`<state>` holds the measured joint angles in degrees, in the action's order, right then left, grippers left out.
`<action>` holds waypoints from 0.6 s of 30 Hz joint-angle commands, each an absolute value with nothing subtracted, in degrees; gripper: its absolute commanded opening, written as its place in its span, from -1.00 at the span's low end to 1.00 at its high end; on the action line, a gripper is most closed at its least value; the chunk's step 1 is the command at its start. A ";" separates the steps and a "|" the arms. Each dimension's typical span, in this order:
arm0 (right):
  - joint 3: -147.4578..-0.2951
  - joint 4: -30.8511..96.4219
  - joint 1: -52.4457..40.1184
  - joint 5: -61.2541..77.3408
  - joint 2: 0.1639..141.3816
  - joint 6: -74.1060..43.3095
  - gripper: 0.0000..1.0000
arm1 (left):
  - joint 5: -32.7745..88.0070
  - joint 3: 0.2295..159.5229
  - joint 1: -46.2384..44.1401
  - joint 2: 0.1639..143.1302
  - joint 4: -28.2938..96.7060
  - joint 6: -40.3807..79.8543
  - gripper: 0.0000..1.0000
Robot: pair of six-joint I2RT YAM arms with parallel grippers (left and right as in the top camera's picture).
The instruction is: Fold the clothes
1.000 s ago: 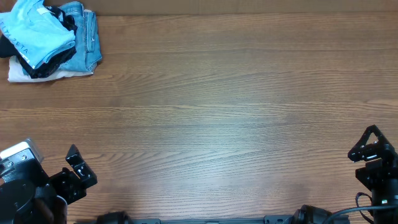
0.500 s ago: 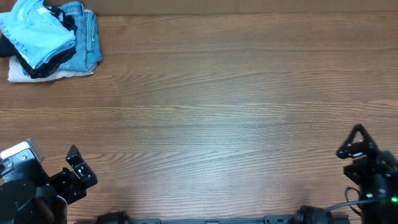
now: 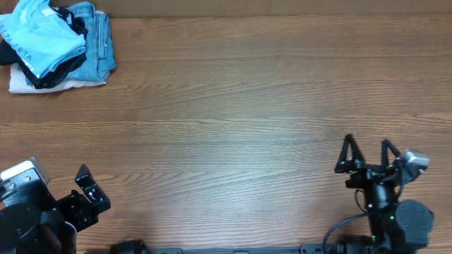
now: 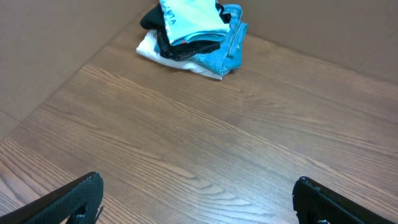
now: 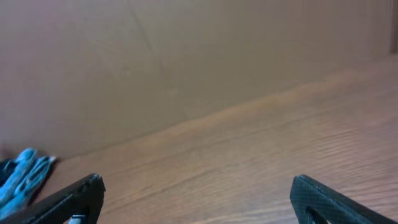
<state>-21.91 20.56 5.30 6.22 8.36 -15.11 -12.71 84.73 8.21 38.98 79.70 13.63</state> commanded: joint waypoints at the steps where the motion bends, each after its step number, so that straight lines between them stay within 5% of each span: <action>1: -15.75 15.14 3.25 9.30 4.84 -13.04 1.00 | -13.69 84.84 7.84 38.52 79.57 14.83 1.00; 18: -0.71 -5.08 -0.05 9.10 0.16 -13.45 1.00 | -13.69 84.84 7.84 38.52 79.57 14.83 1.00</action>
